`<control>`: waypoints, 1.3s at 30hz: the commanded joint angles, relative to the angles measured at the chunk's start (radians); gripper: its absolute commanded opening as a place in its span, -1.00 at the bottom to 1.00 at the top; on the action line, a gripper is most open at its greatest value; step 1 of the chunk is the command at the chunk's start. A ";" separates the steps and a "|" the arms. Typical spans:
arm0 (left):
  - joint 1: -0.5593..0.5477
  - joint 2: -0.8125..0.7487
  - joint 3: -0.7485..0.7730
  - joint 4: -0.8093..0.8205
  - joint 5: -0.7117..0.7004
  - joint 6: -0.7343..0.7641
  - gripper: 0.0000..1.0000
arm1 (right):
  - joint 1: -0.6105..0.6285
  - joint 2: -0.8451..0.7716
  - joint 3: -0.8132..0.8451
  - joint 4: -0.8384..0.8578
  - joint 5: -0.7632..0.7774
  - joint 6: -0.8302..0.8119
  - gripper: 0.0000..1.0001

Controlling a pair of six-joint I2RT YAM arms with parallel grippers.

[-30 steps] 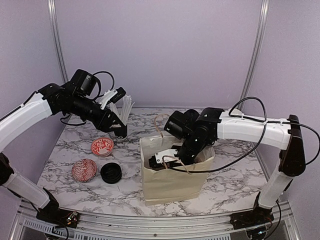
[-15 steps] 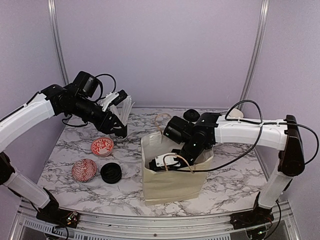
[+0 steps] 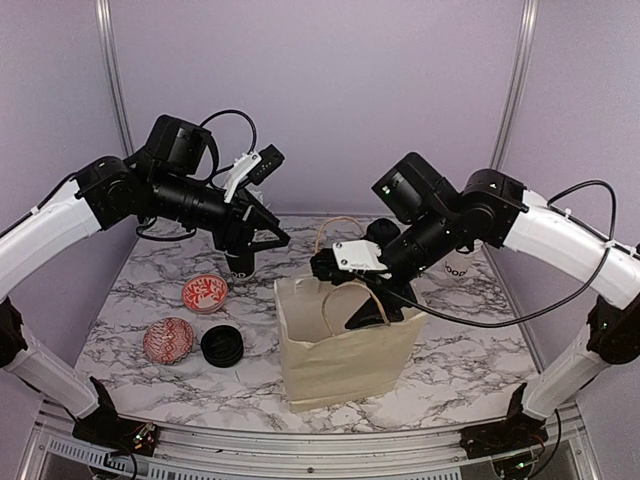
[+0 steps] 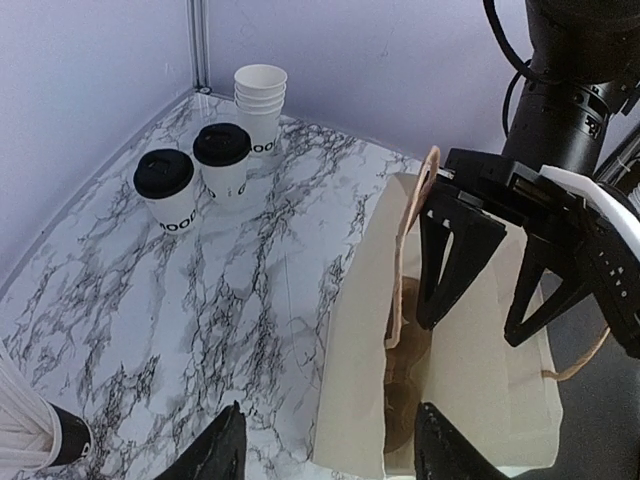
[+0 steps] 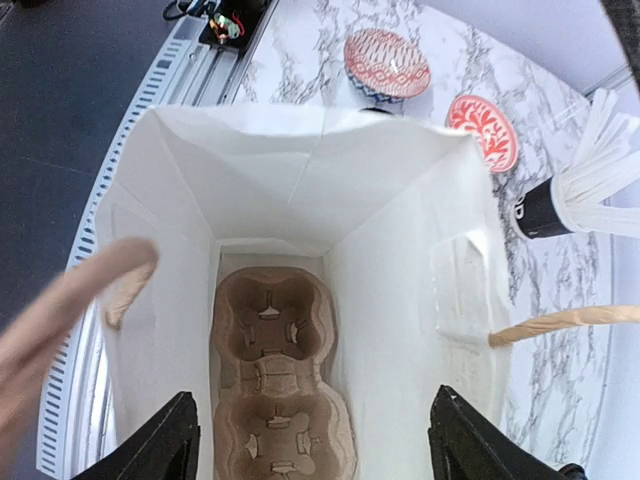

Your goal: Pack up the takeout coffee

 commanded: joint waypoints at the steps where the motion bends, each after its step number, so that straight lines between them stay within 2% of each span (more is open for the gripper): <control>1: -0.020 0.038 0.031 0.110 0.001 -0.023 0.18 | -0.048 -0.026 0.053 -0.027 -0.069 -0.038 0.54; 9: -0.060 0.188 0.104 0.151 -0.006 -0.080 0.20 | -0.159 -0.126 0.101 -0.043 -0.156 -0.061 0.53; 12: -0.060 0.246 0.153 0.165 0.054 -0.097 0.08 | -0.262 -0.175 0.092 -0.025 -0.210 -0.067 0.51; 14: -0.060 0.282 0.205 0.172 0.066 -0.101 -0.19 | -0.368 -0.197 0.085 -0.008 -0.271 -0.060 0.48; 17: -0.059 0.315 0.265 0.172 0.062 -0.099 -0.87 | -0.531 -0.218 0.057 0.034 -0.364 -0.041 0.41; 18: -0.059 0.319 0.280 0.171 0.062 -0.094 -1.00 | -0.577 -0.224 0.031 0.085 -0.377 -0.017 0.39; 21: -0.063 0.298 0.304 0.171 0.079 -0.101 -1.00 | -0.707 -0.225 -0.052 0.217 -0.365 0.079 0.35; 24: -0.095 0.238 0.266 0.171 0.086 -0.099 -1.00 | -0.782 -0.216 -0.141 0.328 -0.335 0.153 0.34; 30: -0.193 0.144 0.104 0.175 0.040 -0.102 -1.00 | -0.795 -0.198 -0.283 0.462 -0.293 0.191 0.34; 39: -0.339 0.077 -0.013 0.175 -0.055 -0.138 -0.96 | -0.795 -0.164 -0.323 0.464 -0.346 0.169 0.35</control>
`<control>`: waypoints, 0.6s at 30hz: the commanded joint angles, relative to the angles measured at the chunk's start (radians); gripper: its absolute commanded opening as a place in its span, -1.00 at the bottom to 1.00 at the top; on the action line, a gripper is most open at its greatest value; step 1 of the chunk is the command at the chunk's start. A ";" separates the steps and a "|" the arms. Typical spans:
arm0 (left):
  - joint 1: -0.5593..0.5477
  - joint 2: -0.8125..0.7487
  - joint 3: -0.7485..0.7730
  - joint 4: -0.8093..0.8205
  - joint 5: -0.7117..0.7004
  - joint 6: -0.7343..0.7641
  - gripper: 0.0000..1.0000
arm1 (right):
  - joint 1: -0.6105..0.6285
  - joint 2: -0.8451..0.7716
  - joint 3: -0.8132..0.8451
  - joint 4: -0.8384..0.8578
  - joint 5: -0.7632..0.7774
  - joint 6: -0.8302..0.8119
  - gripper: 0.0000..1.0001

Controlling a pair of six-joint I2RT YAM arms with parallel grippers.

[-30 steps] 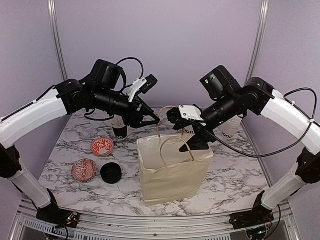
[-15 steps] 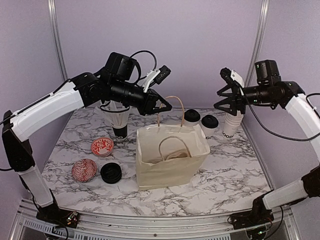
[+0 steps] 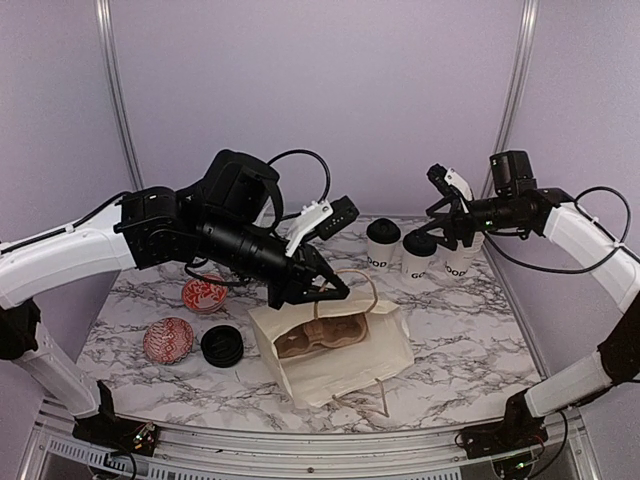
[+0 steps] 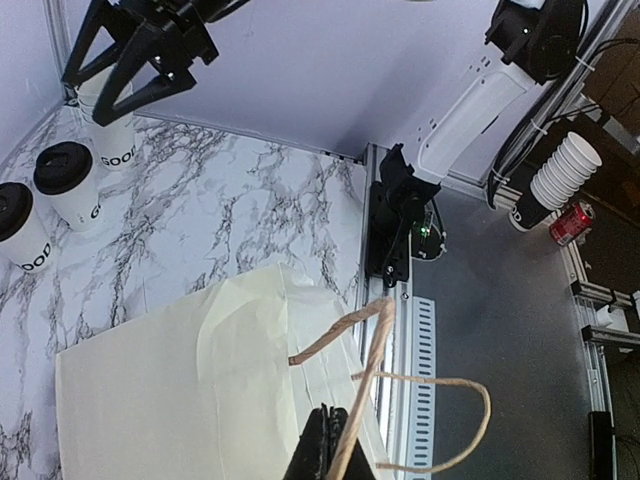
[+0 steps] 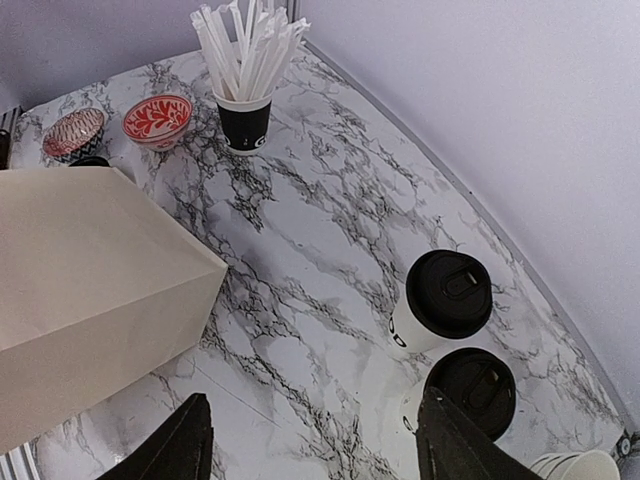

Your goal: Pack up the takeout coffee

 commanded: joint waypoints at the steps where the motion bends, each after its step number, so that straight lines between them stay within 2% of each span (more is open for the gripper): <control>1: -0.053 -0.036 -0.018 0.022 -0.050 -0.010 -0.96 | -0.002 0.006 0.004 0.033 -0.042 0.000 0.35; 9: -0.063 -0.037 0.000 0.009 -0.069 0.013 -0.96 | -0.002 -0.018 0.018 -0.014 -0.068 -0.029 0.35; 13: -0.059 -0.044 0.028 0.007 -0.140 0.110 -0.97 | -0.002 -0.032 0.016 -0.012 -0.068 -0.025 0.35; 18: 0.034 -0.025 0.092 0.008 -0.245 0.174 -0.99 | -0.003 -0.031 0.059 -0.059 -0.111 -0.038 0.34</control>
